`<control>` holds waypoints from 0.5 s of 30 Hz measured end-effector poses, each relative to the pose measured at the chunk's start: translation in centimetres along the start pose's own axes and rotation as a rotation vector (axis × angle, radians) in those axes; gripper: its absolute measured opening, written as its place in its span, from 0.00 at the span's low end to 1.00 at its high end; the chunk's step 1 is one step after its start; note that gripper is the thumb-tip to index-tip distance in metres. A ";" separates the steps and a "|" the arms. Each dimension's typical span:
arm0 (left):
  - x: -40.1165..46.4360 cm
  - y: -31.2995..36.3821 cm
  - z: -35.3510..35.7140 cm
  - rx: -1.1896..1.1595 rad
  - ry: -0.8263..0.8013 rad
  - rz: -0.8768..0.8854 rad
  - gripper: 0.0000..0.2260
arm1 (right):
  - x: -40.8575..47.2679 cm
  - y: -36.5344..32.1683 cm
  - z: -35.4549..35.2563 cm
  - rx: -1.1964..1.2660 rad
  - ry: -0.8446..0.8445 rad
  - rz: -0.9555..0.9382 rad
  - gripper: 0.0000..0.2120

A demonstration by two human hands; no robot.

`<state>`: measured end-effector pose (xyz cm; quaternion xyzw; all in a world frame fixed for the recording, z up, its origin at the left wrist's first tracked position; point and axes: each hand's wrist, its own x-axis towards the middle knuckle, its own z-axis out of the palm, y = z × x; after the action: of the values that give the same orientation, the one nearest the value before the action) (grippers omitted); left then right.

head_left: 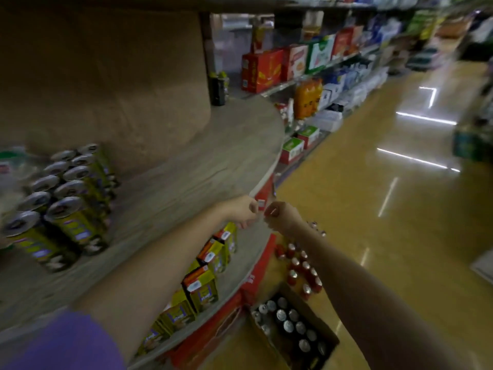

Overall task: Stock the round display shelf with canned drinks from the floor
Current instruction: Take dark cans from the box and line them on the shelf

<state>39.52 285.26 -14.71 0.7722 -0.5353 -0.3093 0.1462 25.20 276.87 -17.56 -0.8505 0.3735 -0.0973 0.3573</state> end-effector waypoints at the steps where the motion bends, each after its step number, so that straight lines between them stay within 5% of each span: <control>1: 1.6 0.8 1.5 0.079 -0.013 0.032 0.04 | 0.2 1.9 -0.5 -0.002 -0.013 0.040 0.04; 4: 5.6 2.7 5.5 0.271 -0.010 0.058 0.07 | 1.2 7.7 -1.7 -0.009 -0.065 0.105 0.07; 15: 16.5 1.8 20.5 0.194 -0.199 -0.183 0.06 | 3.6 28.4 2.3 0.118 -0.239 0.367 0.03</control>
<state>29.03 271.60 -34.71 0.7939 -0.5018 -0.3433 -0.0116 12.64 262.34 -38.96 -0.7513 0.4707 0.0493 0.4599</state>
